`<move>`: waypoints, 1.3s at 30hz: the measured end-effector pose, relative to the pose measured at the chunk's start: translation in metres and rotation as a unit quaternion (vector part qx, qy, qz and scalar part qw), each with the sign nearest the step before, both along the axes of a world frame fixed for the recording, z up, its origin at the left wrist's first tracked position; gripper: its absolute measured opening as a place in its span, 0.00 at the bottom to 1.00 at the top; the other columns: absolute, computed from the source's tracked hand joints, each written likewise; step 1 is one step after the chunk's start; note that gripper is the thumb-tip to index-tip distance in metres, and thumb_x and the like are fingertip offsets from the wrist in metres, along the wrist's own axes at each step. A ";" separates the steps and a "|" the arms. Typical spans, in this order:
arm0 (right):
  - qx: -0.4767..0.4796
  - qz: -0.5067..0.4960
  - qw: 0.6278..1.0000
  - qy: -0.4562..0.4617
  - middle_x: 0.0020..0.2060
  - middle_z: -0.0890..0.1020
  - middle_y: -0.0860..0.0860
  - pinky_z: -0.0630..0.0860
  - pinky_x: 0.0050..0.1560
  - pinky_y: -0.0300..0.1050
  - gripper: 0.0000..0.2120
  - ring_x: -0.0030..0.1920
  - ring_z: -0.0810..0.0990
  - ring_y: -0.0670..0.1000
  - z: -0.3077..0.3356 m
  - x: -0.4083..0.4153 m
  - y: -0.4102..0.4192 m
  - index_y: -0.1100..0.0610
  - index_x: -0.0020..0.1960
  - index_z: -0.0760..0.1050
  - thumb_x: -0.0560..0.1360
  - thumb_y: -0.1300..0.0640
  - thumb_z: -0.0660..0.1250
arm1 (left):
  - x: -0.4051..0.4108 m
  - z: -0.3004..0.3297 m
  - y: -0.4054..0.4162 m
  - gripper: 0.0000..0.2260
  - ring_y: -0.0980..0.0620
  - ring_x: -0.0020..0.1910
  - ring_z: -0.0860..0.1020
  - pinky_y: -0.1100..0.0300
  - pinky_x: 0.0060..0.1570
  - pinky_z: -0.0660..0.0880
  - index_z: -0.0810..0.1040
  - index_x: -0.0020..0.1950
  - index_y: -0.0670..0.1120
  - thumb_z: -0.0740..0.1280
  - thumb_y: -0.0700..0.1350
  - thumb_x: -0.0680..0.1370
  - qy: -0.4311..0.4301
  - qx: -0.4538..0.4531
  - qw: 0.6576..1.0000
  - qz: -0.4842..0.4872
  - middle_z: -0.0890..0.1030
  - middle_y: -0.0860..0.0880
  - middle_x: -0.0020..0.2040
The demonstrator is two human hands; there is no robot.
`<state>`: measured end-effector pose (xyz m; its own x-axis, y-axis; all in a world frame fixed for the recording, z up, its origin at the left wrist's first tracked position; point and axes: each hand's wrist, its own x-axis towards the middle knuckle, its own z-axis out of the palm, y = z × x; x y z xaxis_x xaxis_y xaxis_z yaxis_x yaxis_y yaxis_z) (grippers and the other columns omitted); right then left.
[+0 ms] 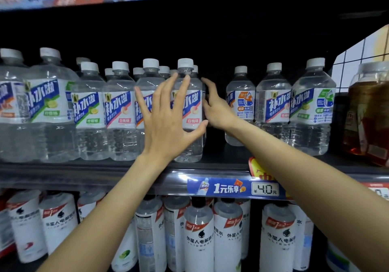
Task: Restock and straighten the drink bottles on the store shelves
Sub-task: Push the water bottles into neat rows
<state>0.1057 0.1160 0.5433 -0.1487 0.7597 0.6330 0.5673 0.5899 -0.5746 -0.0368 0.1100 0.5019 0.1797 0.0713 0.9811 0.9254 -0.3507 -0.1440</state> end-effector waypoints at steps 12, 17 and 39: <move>0.008 -0.041 0.999 -0.028 0.69 0.70 0.58 0.69 0.65 0.47 0.23 0.67 0.71 0.55 0.012 0.032 -0.027 0.55 0.76 0.57 0.82 0.57 0.55 | 0.026 0.005 -0.030 0.24 0.45 0.67 0.67 0.51 0.69 0.62 0.69 0.69 0.43 0.66 0.52 0.76 0.028 0.115 0.982 -0.149 0.71 0.41 0.68; 0.264 -0.253 0.928 -0.079 0.57 0.78 0.55 0.71 0.56 0.52 0.15 0.57 0.75 0.56 -0.008 0.097 -0.065 0.58 0.64 0.74 0.78 0.57 0.61 | 0.073 0.024 -0.041 0.21 0.49 0.60 0.73 0.63 0.61 0.67 0.73 0.66 0.39 0.68 0.43 0.74 0.040 0.058 0.957 -0.282 0.76 0.43 0.62; 0.225 -0.497 0.802 -0.246 0.62 0.74 0.63 0.55 0.60 0.55 0.45 0.68 0.65 0.60 0.010 0.125 -0.046 0.70 0.46 0.78 0.65 0.27 0.51 | 0.121 0.042 0.022 0.38 0.37 0.63 0.71 0.49 0.54 0.74 0.50 0.78 0.53 0.64 0.64 0.75 -0.048 -0.272 0.950 -0.147 0.62 0.37 0.68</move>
